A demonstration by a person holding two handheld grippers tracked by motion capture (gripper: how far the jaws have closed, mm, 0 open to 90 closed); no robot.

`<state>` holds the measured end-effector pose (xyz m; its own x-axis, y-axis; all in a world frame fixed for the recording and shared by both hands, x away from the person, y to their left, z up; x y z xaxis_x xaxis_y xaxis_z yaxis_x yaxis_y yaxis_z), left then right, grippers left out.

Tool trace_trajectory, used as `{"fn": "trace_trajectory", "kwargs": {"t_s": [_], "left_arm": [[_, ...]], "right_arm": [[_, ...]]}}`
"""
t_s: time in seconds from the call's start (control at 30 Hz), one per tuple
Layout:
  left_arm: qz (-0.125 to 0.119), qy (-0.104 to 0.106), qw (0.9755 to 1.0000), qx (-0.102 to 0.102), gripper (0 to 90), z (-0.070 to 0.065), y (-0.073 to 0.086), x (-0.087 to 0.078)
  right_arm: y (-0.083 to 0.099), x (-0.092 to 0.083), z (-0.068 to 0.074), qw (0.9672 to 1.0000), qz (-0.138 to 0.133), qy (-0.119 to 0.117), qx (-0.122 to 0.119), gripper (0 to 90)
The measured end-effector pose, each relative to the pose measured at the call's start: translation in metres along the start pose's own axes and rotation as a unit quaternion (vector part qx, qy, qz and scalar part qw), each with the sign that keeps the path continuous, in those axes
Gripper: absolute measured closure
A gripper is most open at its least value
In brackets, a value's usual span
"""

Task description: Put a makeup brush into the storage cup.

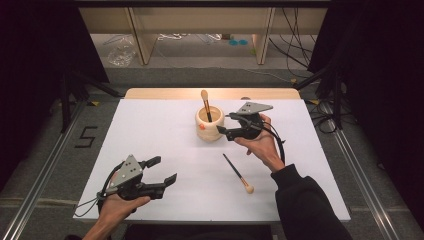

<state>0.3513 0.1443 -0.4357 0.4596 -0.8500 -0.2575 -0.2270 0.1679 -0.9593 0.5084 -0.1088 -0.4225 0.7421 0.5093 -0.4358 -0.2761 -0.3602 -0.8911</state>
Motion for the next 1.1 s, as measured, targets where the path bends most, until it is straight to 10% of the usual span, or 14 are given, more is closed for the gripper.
{"fn": "trace_trajectory", "kwargs": {"t_s": [1.1], "left_arm": [[0.002, -0.006, 1.0000, 0.003, 22.4, 0.004, -0.001, -0.003]], "right_arm": [[0.053, -0.045, 0.014, 0.9889, 0.130, -0.013, -0.071, 34.8]]}}
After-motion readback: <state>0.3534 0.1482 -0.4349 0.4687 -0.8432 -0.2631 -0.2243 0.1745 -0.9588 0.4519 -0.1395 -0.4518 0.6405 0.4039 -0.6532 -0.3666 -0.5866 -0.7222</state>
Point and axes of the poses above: each handheld gripper's, and its own axes: x roughly forward along the jaws, y roughly out of its underside, z roughly to its left, the point moved 6 cm from there along x, roughly forward along the jaws, and after that the axes turned 14 degrees about y, right-handed, at the moved point
